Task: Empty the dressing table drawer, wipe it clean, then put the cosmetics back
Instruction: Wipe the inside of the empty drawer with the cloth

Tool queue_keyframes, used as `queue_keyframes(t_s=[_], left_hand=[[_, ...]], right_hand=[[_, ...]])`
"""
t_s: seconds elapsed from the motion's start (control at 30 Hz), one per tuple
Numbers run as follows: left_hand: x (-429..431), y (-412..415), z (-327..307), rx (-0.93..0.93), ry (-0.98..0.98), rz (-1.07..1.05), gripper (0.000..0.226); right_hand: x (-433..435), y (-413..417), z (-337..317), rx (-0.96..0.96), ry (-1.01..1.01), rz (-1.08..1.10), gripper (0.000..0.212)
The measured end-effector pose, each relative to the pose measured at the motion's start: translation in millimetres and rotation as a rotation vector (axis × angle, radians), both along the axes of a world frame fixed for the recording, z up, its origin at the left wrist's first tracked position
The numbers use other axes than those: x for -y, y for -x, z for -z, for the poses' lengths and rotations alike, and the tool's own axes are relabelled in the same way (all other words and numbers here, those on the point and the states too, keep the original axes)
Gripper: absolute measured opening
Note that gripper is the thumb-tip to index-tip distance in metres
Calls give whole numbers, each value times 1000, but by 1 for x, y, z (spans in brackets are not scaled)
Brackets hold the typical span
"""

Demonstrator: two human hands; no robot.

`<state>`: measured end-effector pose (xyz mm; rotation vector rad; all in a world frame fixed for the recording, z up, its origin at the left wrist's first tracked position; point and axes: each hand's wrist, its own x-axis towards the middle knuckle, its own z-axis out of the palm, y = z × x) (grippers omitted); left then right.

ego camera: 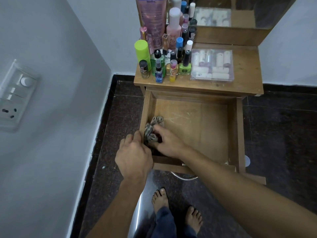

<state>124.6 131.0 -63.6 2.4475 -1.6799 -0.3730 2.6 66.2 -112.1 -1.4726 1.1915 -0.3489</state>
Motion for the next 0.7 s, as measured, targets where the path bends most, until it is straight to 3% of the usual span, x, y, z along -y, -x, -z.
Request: queue_keyframes(t_s=[0.13, 0.27, 0.43, 0.6, 0.7], left_hand=[[0, 1, -2, -12, -6, 4, 36], [-2, -1, 0, -21, 9, 14, 44], [-2, -2, 0, -26, -1, 19, 45], [-2, -3, 2, -41, 1, 22, 43], [-2, -4, 2, -47, 16, 31, 52]], right_hand=[[-4, -6, -12, -271, 277, -126, 32], [6, -15, -21, -493, 404, -154, 44], [52, -24, -16, -635, 486, 5, 53], [62, -20, -17, -712, 515, -123, 46], [60, 10, -17, -896, 560, -285, 75]])
